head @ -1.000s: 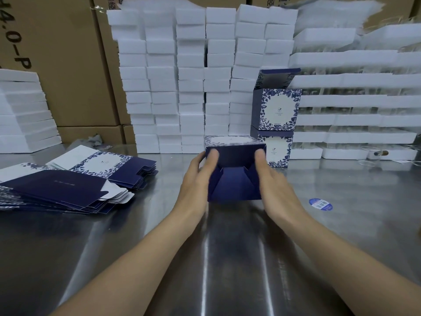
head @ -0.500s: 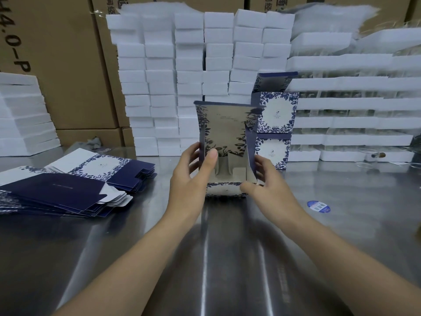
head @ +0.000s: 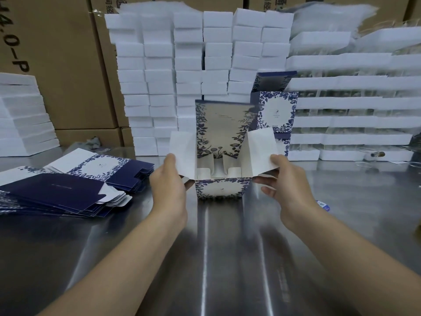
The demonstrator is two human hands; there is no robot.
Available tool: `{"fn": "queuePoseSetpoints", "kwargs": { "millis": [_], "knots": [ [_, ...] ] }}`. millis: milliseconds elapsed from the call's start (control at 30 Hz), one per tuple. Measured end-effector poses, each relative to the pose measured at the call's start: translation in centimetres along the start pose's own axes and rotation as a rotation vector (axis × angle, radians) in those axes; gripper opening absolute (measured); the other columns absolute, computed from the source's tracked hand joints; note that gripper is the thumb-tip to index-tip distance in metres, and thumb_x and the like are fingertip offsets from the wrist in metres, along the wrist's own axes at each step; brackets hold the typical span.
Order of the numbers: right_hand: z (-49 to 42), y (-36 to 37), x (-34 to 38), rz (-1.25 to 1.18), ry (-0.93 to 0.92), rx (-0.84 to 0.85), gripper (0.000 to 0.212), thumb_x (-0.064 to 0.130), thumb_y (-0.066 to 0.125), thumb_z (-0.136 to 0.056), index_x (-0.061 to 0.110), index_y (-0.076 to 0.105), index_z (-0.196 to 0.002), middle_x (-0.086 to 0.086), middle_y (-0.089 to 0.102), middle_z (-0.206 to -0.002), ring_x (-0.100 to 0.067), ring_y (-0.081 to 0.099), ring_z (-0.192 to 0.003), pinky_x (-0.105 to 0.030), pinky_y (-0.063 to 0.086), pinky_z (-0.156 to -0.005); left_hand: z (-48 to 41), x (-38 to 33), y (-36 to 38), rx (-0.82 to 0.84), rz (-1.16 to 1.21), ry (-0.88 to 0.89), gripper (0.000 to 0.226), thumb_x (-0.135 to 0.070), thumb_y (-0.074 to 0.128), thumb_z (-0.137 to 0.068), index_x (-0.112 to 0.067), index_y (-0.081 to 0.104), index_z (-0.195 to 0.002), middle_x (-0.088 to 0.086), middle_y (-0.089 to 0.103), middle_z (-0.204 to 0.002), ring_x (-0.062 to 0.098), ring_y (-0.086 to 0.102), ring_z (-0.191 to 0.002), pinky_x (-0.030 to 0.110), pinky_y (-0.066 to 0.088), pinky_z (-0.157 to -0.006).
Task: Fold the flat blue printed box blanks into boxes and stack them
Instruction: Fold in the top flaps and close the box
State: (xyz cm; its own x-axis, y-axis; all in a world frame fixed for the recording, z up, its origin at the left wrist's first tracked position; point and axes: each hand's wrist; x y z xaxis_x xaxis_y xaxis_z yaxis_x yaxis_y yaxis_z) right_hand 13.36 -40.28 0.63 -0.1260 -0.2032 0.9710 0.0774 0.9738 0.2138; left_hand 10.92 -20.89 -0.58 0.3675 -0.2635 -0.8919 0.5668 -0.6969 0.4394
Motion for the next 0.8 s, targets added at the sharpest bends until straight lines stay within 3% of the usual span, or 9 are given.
{"fn": "queuePoseSetpoints", "kwargs": {
  "millis": [67,167,267,333,400,467,533,667,800],
  "knots": [
    [-0.2,0.1,-0.1,0.049,-0.110,-0.041,0.011,0.018,0.054,-0.102,0.020,0.064,-0.104,0.002,0.076,-0.085,-0.013,0.073,-0.068,-0.033,0.045,-0.067,0.0,0.2,0.1,-0.018,-0.027,-0.009,0.028,-0.033,0.053,-0.106,-0.014,0.053,-0.084,-0.006,0.050,-0.059,0.002,0.051,-0.047,0.029,0.052,-0.070],
    [-0.1,-0.4,-0.3,0.430,-0.595,-0.180,0.032,0.004,0.065,-0.092,0.023,0.059,-0.118,-0.003,0.062,-0.116,-0.016,0.060,-0.092,-0.030,0.050,-0.080,0.4,0.2,0.2,-0.015,-0.150,0.086,0.044,-0.038,0.050,-0.107,-0.027,0.039,-0.065,-0.013,0.029,-0.045,-0.001,0.048,-0.038,0.036,0.043,-0.078],
    [0.7,-0.1,-0.1,0.818,-1.169,-0.178,0.031,-0.007,0.067,-0.086,0.010,0.070,-0.111,-0.009,0.061,-0.111,-0.030,0.055,-0.100,-0.045,0.047,-0.087,1.0,0.7,0.1,0.081,-0.296,0.269,0.065,-0.036,0.047,-0.111,-0.030,0.032,-0.047,-0.012,0.022,-0.046,-0.001,0.045,-0.040,0.047,0.057,-0.086],
    [1.9,1.1,0.0,0.871,-1.324,-0.070,0.022,-0.006,0.070,-0.086,0.007,0.075,-0.103,-0.011,0.066,-0.104,-0.035,0.060,-0.095,-0.045,0.049,-0.082,1.2,1.3,0.3,0.132,-0.342,0.381,0.062,-0.036,0.048,-0.112,-0.030,0.031,-0.053,-0.013,0.025,-0.048,0.001,0.040,-0.043,0.058,0.061,-0.081],
    [3.5,2.2,0.0,0.873,-1.308,0.096,0.020,-0.003,0.066,-0.090,0.006,0.074,-0.107,-0.009,0.068,-0.104,-0.031,0.064,-0.095,-0.040,0.053,-0.080,1.2,1.8,0.3,0.159,-0.380,0.457,0.057,-0.037,0.049,-0.112,-0.026,0.033,-0.058,-0.014,0.031,-0.049,0.004,0.036,-0.049,0.063,0.059,-0.074],
    [4.4,2.9,-0.3,1.004,-1.101,0.200,0.030,0.002,0.056,-0.095,0.010,0.069,-0.121,-0.005,0.067,-0.114,-0.027,0.065,-0.102,-0.040,0.056,-0.080,1.4,2.2,0.3,0.182,-0.421,0.506,0.055,-0.042,0.048,-0.111,-0.026,0.039,-0.059,-0.013,0.037,-0.052,0.012,0.041,-0.058,0.063,0.058,-0.072],
    [4.3,2.7,-0.3,1.190,-0.852,0.215,0.035,0.006,0.049,-0.095,0.015,0.063,-0.126,-0.004,0.063,-0.121,-0.031,0.064,-0.108,-0.043,0.055,-0.085,1.6,2.3,0.3,0.207,-0.456,0.558,0.053,-0.049,0.046,-0.109,-0.029,0.043,-0.060,-0.013,0.039,-0.054,0.015,0.043,-0.061,0.061,0.057,-0.071],
    [3.5,1.5,-0.3,1.284,-0.585,0.224,0.017,0.019,0.041,-0.104,0.015,0.057,-0.107,-0.009,0.063,-0.107,-0.038,0.062,-0.103,-0.045,0.054,-0.083,2.4,2.5,0.6,0.276,-0.485,0.646,0.053,-0.050,0.043,-0.109,-0.030,0.038,-0.060,-0.012,0.035,-0.053,0.007,0.034,-0.056,0.063,0.060,-0.069],
    [2.1,0.8,-0.4,1.278,-0.412,0.226,0.035,0.033,0.035,-0.110,0.015,0.061,-0.126,-0.013,0.066,-0.120,-0.035,0.062,-0.112,-0.042,0.054,-0.091,3.4,2.4,1.0,0.338,-0.463,0.699,0.052,-0.045,0.043,-0.110,-0.024,0.033,-0.063,-0.011,0.028,-0.055,0.009,0.029,-0.056,0.055,0.062,-0.064]
  ]
}}
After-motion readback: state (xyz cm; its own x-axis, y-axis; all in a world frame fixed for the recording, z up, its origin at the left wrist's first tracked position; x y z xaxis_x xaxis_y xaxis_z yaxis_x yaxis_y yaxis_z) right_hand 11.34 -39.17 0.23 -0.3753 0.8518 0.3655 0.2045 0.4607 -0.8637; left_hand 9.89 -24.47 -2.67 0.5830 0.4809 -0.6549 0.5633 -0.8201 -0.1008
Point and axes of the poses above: each hand's wrist, its own z-axis away from the middle knuckle, its own y-axis out of the palm, x = y × z
